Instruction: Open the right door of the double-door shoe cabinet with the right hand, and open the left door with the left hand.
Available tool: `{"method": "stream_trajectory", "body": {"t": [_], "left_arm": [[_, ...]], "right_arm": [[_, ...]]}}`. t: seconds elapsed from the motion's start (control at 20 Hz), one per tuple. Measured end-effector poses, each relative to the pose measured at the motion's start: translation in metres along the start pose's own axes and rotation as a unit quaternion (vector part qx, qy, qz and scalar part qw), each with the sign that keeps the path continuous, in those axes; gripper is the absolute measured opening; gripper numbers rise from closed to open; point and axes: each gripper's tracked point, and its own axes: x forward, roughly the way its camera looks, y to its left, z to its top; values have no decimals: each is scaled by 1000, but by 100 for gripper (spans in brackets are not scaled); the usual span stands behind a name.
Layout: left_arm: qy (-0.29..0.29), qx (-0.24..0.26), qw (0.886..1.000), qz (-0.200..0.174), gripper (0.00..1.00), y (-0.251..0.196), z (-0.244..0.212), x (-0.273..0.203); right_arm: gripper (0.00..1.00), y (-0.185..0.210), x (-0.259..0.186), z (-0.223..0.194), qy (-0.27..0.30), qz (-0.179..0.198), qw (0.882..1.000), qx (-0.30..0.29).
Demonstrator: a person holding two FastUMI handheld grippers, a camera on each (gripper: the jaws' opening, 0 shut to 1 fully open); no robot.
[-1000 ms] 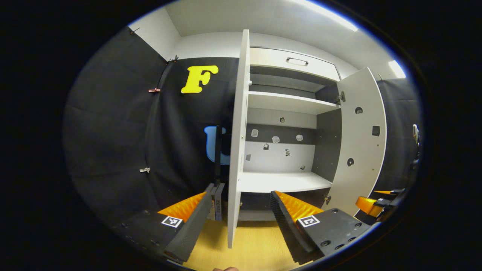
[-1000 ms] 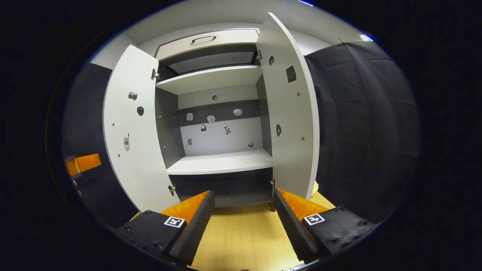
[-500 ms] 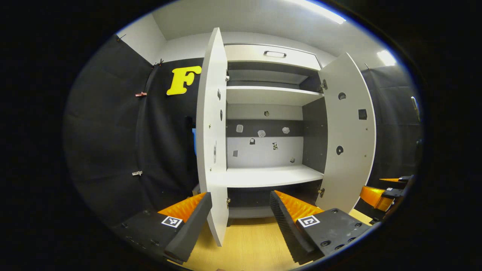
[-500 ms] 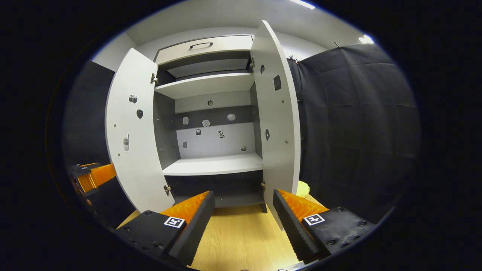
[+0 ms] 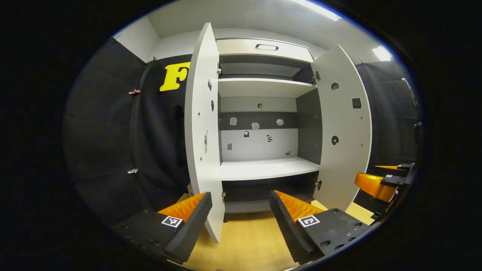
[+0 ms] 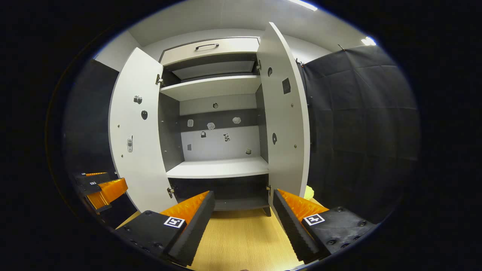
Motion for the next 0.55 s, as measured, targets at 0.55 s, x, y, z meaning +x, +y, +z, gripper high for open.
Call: {"method": "stream_trajectory", "body": {"t": [0.55], "left_arm": [[-2, 0, 1000, -15, 95, -8, 0, 1]], "right_arm": [[98, 16, 9, 2, -3, 31, 1000, -5]]}}
